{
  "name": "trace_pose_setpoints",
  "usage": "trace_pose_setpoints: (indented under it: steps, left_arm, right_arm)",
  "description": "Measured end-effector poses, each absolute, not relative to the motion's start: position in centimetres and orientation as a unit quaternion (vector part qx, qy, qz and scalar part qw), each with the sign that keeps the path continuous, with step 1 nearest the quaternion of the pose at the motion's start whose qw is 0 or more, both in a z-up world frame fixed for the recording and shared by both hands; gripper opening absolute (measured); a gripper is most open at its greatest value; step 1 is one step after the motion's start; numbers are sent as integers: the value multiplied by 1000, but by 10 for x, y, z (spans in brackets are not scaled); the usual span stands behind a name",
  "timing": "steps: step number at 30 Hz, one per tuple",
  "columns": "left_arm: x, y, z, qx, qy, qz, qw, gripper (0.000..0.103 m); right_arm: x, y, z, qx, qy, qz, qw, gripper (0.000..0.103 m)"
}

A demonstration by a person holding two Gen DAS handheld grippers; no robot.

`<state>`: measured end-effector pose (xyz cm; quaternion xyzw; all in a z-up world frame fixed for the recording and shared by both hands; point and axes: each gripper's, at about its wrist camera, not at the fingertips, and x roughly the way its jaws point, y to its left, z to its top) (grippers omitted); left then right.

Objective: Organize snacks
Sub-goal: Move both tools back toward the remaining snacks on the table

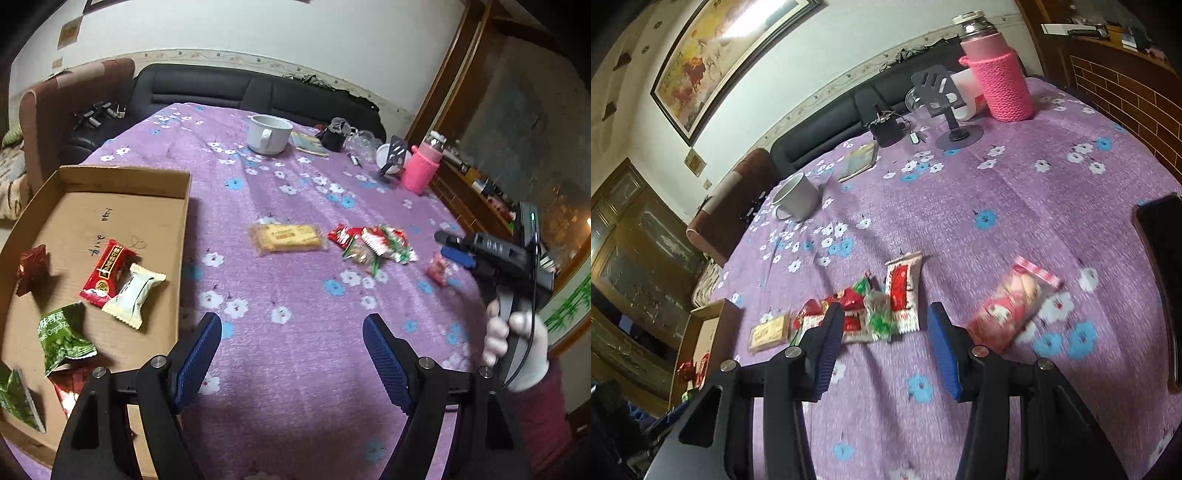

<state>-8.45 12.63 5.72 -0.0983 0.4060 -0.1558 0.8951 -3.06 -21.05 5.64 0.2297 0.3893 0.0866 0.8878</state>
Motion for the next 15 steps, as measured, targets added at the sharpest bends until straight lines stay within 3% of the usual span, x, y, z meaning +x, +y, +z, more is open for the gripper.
trace_pose_setpoints:
  steps: [8, 9, 12, 15]
  left_arm:
    - [-90, 123, 55, -90, 409, -160, 894, 82]
    - [-90, 123, 56, -89, 408, -159, 895, 82]
    - [-92, 122, 59, -86, 406, -158, 896, 82]
    - [-89, 121, 64, -72, 402, -155, 900, 82]
  right_arm:
    - [9, -161, 58, 188, 406, 124, 886, 45]
    - [12, -154, 57, 180, 410, 125, 886, 42]
    - [24, -132, 47, 139, 435, 105, 884, 17]
    - [23, -119, 36, 116, 456, 112, 875, 12]
